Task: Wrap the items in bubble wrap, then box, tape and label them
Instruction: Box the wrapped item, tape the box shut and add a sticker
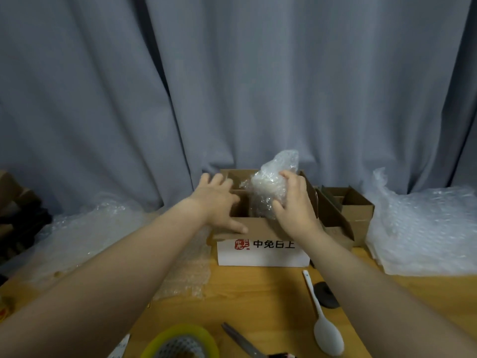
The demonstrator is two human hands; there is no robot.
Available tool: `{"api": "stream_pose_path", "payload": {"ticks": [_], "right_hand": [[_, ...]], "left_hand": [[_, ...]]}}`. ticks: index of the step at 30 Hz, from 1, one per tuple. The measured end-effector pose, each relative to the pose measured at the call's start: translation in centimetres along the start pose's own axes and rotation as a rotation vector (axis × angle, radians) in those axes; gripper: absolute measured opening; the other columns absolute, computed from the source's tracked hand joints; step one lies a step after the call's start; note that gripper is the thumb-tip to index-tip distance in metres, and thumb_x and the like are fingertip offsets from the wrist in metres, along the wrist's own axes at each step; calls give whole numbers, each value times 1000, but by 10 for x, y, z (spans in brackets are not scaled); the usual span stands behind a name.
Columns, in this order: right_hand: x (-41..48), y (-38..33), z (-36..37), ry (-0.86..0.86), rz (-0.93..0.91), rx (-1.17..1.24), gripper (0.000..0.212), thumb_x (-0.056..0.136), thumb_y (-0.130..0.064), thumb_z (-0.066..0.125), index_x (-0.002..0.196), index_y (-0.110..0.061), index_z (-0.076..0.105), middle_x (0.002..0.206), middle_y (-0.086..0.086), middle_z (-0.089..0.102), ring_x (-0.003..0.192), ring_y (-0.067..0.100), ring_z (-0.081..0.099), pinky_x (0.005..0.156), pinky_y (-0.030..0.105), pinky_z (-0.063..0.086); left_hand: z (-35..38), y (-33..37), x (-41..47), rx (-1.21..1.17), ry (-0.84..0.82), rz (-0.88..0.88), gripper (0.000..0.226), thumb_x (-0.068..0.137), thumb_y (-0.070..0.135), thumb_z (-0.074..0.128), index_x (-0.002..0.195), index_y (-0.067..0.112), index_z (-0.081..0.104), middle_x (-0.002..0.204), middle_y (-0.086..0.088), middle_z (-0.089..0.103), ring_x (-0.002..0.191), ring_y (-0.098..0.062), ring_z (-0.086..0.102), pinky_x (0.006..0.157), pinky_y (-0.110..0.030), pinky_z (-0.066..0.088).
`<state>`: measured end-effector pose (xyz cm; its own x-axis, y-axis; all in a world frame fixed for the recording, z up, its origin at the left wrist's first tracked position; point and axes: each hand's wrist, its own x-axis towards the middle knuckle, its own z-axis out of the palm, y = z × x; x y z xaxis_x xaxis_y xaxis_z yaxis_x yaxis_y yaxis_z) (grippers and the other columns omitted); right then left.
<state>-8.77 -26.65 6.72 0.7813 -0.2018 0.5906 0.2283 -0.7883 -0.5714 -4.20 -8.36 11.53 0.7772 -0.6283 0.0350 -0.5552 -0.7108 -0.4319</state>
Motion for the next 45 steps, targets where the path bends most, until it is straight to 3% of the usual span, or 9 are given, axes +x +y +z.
{"api": "stream_pose_path", "payload": {"ticks": [4, 9, 13, 18, 23, 27, 32, 42, 45], "right_hand": [[-1, 4, 1, -165, 41, -48, 64, 87, -21, 61, 142, -30, 29, 135, -3, 22, 110, 16, 45, 89, 29, 47], [8, -20, 7, 16, -40, 136, 61, 84, -17, 65, 136, -19, 32, 130, 0, 40, 108, 10, 46, 86, 29, 49], [5, -41, 31, -45, -237, -41, 39, 83, -19, 69, 114, -12, 45, 112, 3, 45, 90, 16, 49, 76, 31, 45], [5, -37, 59, -400, 18, -126, 24, 87, -22, 64, 97, -19, 42, 105, 7, 55, 89, 25, 55, 76, 33, 45], [15, -46, 71, -568, 135, -463, 33, 90, -8, 55, 122, -16, 55, 127, 11, 55, 114, 28, 56, 90, 35, 46], [20, -43, 65, -825, 131, -370, 35, 93, -26, 50, 125, -13, 60, 129, 9, 58, 114, 26, 56, 92, 30, 43], [9, -31, 42, -473, 41, -445, 35, 96, -37, 38, 124, -24, 54, 132, 9, 48, 123, 29, 41, 100, 40, 34], [25, -50, 64, -987, 307, -308, 75, 82, -67, 30, 141, -22, 40, 145, 5, 42, 126, 31, 45, 102, 43, 36], [34, -53, 68, -1084, 220, -300, 56, 99, -48, 26, 143, -16, 39, 147, 10, 40, 132, 30, 39, 106, 41, 29]], "left_hand": [[26, -7, -13, -126, -189, -151, 84, 69, 87, 36, 135, 37, 46, 154, -9, 18, 139, -42, 3, 111, -62, -1], [55, 9, -32, -271, 54, -263, 76, 62, 87, 41, 122, 42, 57, 159, -5, 0, 141, -43, -9, 113, -56, -9], [71, 21, -49, -279, 236, -276, 85, 53, 93, 24, 105, 41, 68, 155, -4, 23, 139, -47, 5, 110, -60, -5], [84, 25, -52, -236, 321, -284, 74, 55, 91, 22, 77, 42, 73, 132, -5, 54, 123, -52, 41, 98, -68, 28], [91, 26, -52, -226, 381, -248, 72, 55, 91, 28, 74, 37, 73, 133, -6, 54, 125, -47, 30, 99, -69, 25], [87, 28, -55, -261, 379, -272, 76, 56, 90, 29, 87, 35, 73, 144, -3, 42, 133, -46, 21, 107, -66, 7], [80, 27, -57, -233, 350, -266, 76, 55, 87, 35, 88, 31, 74, 145, -3, 40, 134, -45, 18, 109, -64, 1], [66, 16, -45, -137, 257, -229, 79, 63, 86, 41, 121, 37, 62, 149, 4, 23, 138, -41, 9, 111, -58, -11], [61, 11, -39, -154, 193, -242, 79, 63, 87, 40, 125, 41, 57, 147, 5, 22, 137, -39, 9, 112, -56, -11]]}}
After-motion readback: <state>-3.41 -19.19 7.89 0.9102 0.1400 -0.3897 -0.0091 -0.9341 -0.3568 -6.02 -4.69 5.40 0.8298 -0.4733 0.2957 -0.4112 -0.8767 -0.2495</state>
